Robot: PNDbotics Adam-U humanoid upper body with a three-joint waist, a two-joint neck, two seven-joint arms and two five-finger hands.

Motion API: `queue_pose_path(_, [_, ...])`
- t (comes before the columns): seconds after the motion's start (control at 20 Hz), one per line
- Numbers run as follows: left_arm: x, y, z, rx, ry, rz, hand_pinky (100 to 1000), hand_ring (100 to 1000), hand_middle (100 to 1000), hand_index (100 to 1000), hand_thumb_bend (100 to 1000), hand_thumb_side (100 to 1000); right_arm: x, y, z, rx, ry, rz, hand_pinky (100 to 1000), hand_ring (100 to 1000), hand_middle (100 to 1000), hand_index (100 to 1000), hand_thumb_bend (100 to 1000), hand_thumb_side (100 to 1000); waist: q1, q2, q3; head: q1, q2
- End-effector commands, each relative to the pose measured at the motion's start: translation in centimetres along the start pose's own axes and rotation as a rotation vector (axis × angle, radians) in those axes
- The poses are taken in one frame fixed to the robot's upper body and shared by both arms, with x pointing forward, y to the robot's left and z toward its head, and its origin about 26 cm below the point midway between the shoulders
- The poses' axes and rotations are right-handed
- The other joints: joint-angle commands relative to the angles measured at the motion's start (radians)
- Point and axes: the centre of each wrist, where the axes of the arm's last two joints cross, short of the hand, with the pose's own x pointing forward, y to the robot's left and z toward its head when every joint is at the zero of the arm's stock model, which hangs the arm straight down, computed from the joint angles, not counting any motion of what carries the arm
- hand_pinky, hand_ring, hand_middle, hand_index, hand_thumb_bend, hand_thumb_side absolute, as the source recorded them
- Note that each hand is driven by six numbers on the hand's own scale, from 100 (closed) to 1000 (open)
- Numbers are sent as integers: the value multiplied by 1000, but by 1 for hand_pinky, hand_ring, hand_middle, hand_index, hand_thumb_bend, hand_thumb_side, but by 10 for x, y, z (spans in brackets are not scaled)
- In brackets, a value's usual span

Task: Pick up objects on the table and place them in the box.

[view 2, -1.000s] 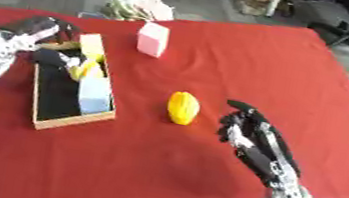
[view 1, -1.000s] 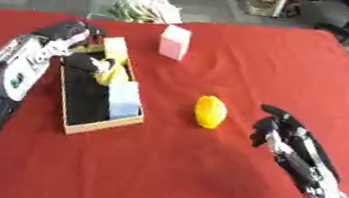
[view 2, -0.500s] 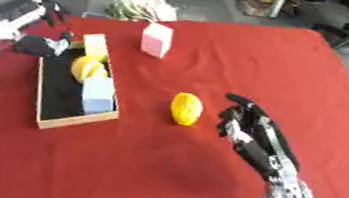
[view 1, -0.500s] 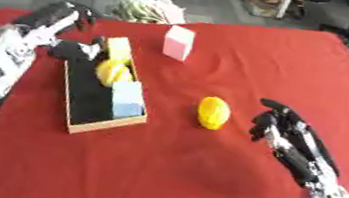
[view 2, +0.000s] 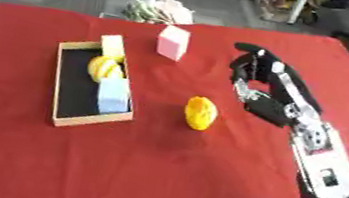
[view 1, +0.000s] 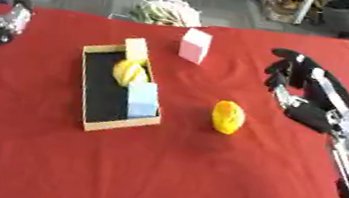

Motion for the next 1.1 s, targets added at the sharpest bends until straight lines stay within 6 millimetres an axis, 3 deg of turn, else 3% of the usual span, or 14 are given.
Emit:
queue_pose_path(0.05, [8, 3, 12, 66, -2, 51, 780, 638, 632, 859, 100, 595, -4, -28, -6, 156, 7, 199, 652, 725, 750, 933, 100, 230, -2, -18, 7, -4, 4])
queue_pose_path(0.2, [2, -10, 26, 78, 44, 95, 782, 639, 633, 860, 100, 616, -11, -40, -15, 310, 16, 332, 706, 783, 800, 946, 100, 161, -5, -24, 16, -8, 4])
queue_pose_path(0.4, [-4, -22, 41, 73, 90, 127, 782, 637, 631, 863, 100, 642, -29, -43, -23, 558, 77, 449, 775, 854, 856, 959, 100, 195, -9, -28, 20, -26, 4])
queue_pose_path(0.55, [-8, -30, 48, 71, 121, 146, 782, 634, 627, 863, 100, 661, -44, -42, -23, 693, 133, 484, 794, 870, 863, 959, 100, 349, -11, -30, 23, -34, 4])
queue_pose_path(0.85, [-15, -43, 57, 76, 170, 181, 781, 627, 620, 863, 100, 665, -61, -32, -29, 772, 173, 503, 806, 880, 872, 961, 100, 407, -11, -33, 30, -34, 4])
queue_pose_path(0.95, [-17, -47, 58, 72, 179, 191, 780, 624, 618, 863, 100, 692, -61, -28, -36, 776, 170, 520, 824, 893, 884, 963, 100, 376, -10, -33, 31, -35, 4])
queue_pose_path(1.1, [-17, -52, 58, 61, 182, 205, 780, 623, 616, 864, 100, 696, -63, -19, -42, 812, 163, 556, 830, 896, 885, 964, 100, 446, -8, -34, 35, -40, 4])
